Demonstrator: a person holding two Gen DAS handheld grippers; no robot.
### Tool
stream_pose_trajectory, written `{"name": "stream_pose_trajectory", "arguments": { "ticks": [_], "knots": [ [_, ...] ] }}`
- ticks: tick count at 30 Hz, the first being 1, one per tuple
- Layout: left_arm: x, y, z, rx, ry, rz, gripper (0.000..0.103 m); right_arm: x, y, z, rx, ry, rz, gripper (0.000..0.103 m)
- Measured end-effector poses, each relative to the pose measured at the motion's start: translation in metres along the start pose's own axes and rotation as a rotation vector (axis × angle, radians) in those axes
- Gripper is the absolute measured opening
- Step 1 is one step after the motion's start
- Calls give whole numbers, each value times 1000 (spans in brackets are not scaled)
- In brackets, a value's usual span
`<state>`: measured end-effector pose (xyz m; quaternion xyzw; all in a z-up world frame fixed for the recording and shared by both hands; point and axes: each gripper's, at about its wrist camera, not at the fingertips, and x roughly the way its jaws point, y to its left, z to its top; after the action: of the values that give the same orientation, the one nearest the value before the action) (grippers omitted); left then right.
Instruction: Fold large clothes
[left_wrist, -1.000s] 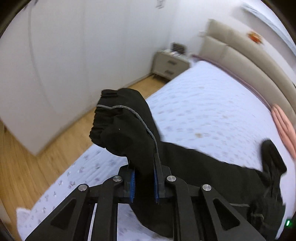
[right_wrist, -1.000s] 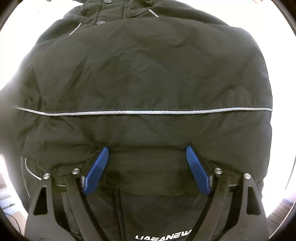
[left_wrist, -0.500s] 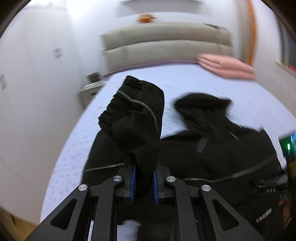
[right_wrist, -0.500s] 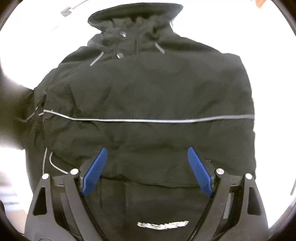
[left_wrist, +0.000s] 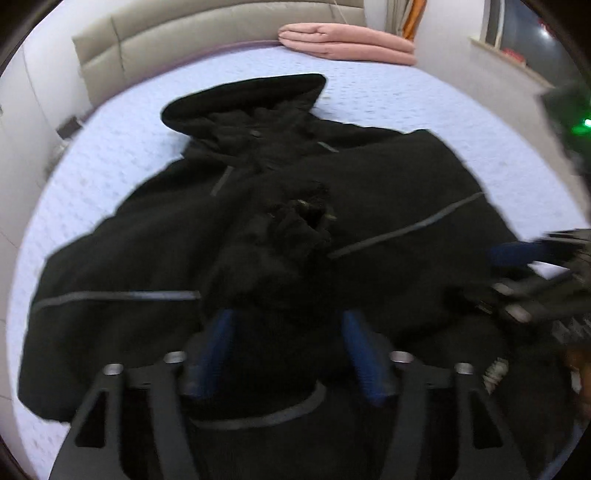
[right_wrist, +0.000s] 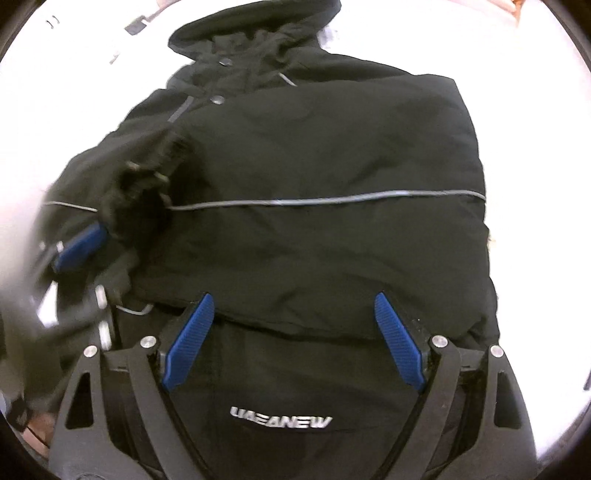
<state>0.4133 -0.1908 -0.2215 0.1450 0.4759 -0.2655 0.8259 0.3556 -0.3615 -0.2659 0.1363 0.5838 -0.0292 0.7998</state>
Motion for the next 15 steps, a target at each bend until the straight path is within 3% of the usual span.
{"name": "stream_pose_trajectory", "arguments": {
  "ticks": [2, 6, 11, 13, 15],
  "knots": [
    [-12, 0, -7, -28, 8, -27, 74, -5, 6, 7, -9, -15, 76, 87],
    [-34, 11, -15, -89, 22, 0, 74, -1, 17, 26, 5, -21, 224, 87],
    [-51, 44, -27, -176, 16, 103, 74, 23, 32, 49, 85, 8, 383, 87],
    [-59, 53, -29, -195, 0, 190, 74, 33, 40, 58, 120, 20, 415, 87],
    [-67, 62, -32, -218, -11, 226, 74, 38, 47, 63, 149, 26, 427, 87]
  ]
}}
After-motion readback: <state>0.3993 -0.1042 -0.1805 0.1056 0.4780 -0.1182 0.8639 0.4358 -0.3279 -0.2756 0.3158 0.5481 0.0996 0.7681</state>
